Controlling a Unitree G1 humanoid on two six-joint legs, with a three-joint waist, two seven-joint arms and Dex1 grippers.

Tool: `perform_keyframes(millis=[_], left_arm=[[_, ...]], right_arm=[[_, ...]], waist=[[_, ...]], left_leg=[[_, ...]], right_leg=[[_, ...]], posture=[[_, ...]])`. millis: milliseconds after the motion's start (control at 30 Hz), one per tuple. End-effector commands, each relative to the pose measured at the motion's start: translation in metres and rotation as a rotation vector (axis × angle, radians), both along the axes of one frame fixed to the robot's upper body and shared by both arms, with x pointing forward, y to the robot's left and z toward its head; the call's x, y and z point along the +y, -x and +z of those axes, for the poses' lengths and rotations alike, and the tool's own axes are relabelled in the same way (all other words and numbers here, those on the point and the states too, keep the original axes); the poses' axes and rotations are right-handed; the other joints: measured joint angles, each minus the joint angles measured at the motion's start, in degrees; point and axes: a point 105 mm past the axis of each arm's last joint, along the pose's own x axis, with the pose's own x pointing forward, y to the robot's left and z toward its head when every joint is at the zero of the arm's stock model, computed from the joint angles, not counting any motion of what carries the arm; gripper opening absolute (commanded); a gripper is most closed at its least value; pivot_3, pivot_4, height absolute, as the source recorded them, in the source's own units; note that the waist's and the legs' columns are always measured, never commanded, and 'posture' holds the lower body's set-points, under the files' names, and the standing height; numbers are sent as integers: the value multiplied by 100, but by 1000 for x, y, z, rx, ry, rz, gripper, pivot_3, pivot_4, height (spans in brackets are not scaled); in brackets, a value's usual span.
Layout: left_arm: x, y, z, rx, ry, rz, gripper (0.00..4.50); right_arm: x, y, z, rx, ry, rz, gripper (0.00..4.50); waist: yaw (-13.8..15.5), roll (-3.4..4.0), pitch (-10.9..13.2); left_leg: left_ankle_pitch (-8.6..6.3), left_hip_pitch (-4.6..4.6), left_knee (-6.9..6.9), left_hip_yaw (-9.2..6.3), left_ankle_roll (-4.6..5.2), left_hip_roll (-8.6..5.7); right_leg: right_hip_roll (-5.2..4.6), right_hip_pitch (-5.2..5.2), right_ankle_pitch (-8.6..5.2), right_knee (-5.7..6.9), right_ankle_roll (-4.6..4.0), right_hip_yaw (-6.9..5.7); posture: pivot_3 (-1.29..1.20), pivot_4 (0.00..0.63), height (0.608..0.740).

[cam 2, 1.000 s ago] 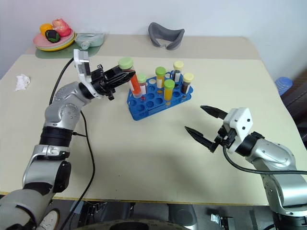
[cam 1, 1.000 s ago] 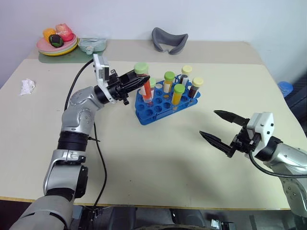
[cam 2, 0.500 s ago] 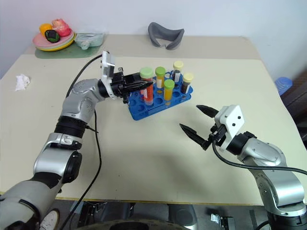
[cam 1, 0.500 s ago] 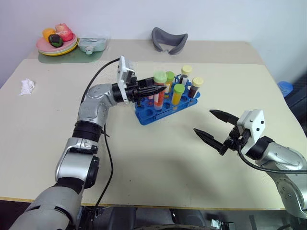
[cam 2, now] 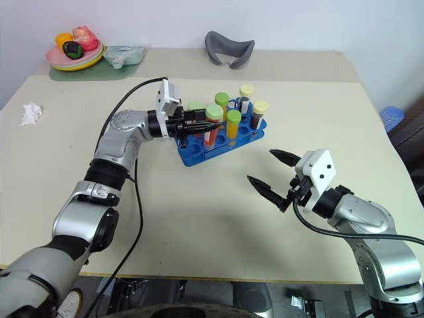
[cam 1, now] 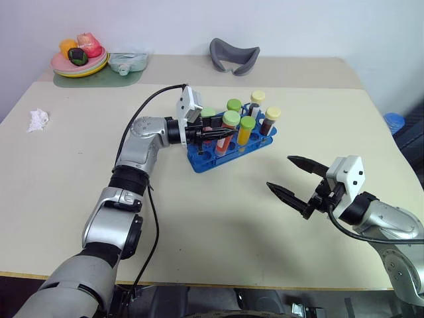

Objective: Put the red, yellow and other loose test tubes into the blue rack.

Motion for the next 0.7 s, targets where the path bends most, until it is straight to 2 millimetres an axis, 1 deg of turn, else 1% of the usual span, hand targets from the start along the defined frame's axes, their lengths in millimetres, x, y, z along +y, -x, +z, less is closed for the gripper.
perform_keyframes(millis=[33, 200, 367, 533, 633, 700], left_arm=[[4, -7, 13, -38, 25, 47, 835], [3, -5, 1, -21, 2, 38, 835], [2, 0, -6, -5, 2, 11, 835], [0, 11, -8, 6, 27, -49, 835], [1, 14, -10, 5, 24, -58, 835], [1, 13, -13, 5, 11, -44, 835]], right_arm=[[2, 3, 9, -50, -10, 15, 4307], [1, 1, 9, -52, -9, 20, 4307], [-1, 2, 7, -50, -7, 19, 4307], [-3, 3, 5, -48, -8, 14, 4307], [-3, 4, 5, -48, -9, 12, 4307], [-2, 3, 5, -48, -9, 13, 4307]], waist=[[4, 0, 0], [7, 0, 0], [8, 0, 0], [4, 0, 0], [1, 0, 0], [8, 0, 0]], left_leg=[[0, 0, 0, 0, 0, 0], [0, 0, 0, -1, 0, 0], [0, 0, 0, 0, 0, 0], [0, 0, 0, 0, 0, 0], [0, -1, 0, -1, 0, 0], [0, -1, 0, 0, 0, 0]], right_leg=[[0, 0, 0, 0, 0, 0], [0, 0, 0, 0, 0, 0], [0, 1, 0, 0, 0, 0], [0, 1, 0, 0, 0, 0], [0, -2, 0, 2, 0, 0], [0, -1, 0, 2, 0, 0]], posture=[[0, 150, 740], [0, 150, 740], [0, 150, 740], [0, 150, 740], [0, 150, 740], [0, 150, 740]])
